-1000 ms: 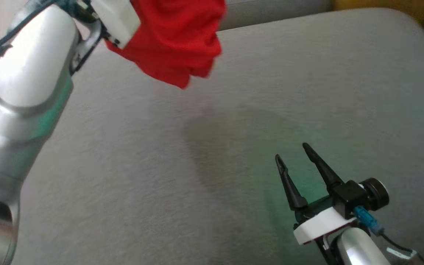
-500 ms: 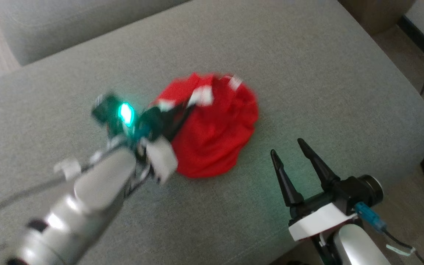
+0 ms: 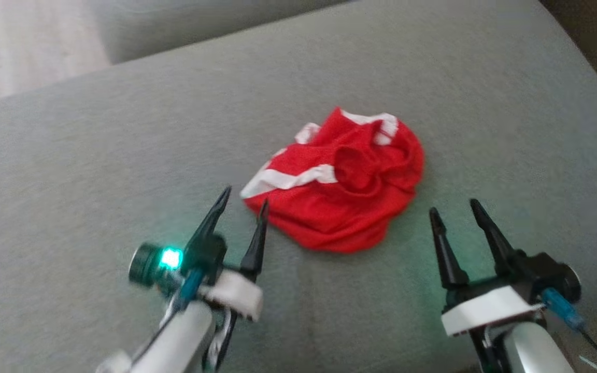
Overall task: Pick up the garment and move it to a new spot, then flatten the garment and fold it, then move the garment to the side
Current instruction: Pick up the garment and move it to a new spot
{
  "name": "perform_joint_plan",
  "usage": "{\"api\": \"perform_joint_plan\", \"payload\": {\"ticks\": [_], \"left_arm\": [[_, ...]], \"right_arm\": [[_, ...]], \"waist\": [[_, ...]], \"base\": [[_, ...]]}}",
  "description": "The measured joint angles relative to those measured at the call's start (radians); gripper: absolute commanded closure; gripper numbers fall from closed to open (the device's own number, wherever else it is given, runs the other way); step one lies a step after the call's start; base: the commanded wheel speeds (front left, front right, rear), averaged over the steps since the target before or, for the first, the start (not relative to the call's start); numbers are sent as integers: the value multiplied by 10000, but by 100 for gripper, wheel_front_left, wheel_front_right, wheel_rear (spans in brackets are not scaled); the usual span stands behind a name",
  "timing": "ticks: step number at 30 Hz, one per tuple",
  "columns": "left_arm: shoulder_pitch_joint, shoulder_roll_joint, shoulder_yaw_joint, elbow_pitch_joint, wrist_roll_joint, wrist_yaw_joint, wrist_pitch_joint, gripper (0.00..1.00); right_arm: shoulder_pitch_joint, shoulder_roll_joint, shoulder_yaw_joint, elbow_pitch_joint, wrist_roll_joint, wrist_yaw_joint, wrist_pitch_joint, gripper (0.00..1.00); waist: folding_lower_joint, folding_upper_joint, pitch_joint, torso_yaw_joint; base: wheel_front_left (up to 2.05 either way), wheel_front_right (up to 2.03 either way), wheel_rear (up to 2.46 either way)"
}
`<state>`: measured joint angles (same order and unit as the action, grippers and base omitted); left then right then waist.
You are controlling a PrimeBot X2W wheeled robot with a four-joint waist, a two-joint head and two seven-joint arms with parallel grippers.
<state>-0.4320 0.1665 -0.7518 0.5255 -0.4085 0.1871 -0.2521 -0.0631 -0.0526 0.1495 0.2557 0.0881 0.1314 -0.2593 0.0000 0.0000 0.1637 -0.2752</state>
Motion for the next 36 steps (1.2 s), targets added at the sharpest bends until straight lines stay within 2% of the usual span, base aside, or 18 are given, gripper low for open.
{"api": "perform_joint_plan", "payload": {"ticks": [6,10,14,16,20,26,32,36], "left_arm": [[2884,-56,2150,-2727,1549,1145,-2,0],[4209,-81,3035,-3632,2495,1264,0,0],[5262,-230,3998,-4416,2828,1429,-2,0],[5727,-337,4374,-4838,2867,1375,-2,0],[6385,-650,4778,-5676,2961,901,-4,0],[7041,-863,5196,-5800,2974,240,-2,0],[7111,-989,5313,-5791,3250,-29,-2,0],[7110,-1011,5317,-5753,3384,-36,-2,0]], "right_arm": [[623,21,-520,90,-19,0,0,0],[976,36,-662,151,-203,0,2,0],[1263,52,-648,157,-282,0,10,0],[1455,58,-658,146,-290,0,10,0],[1757,65,-652,-163,-426,0,12,0],[1975,69,-692,-619,-370,0,12,0],[2082,79,-882,-959,-2,0,12,0],[2131,79,-943,-961,44,0,12,0]], "waist": [[-3,0,-753,1069],[-2,0,-1292,1757],[-3,0,-1870,2236],[-3,0,-2095,2437],[-3,0,-2370,2736],[-1,0,-2453,2875],[-1,0,-2454,2869],[0,0,-2443,2880]], "base": [[0,0,0],[0,0,0],[0,0,0],[0,0,0],[0,0,0],[0,0,0],[0,0,0],[0,0,0]]}}
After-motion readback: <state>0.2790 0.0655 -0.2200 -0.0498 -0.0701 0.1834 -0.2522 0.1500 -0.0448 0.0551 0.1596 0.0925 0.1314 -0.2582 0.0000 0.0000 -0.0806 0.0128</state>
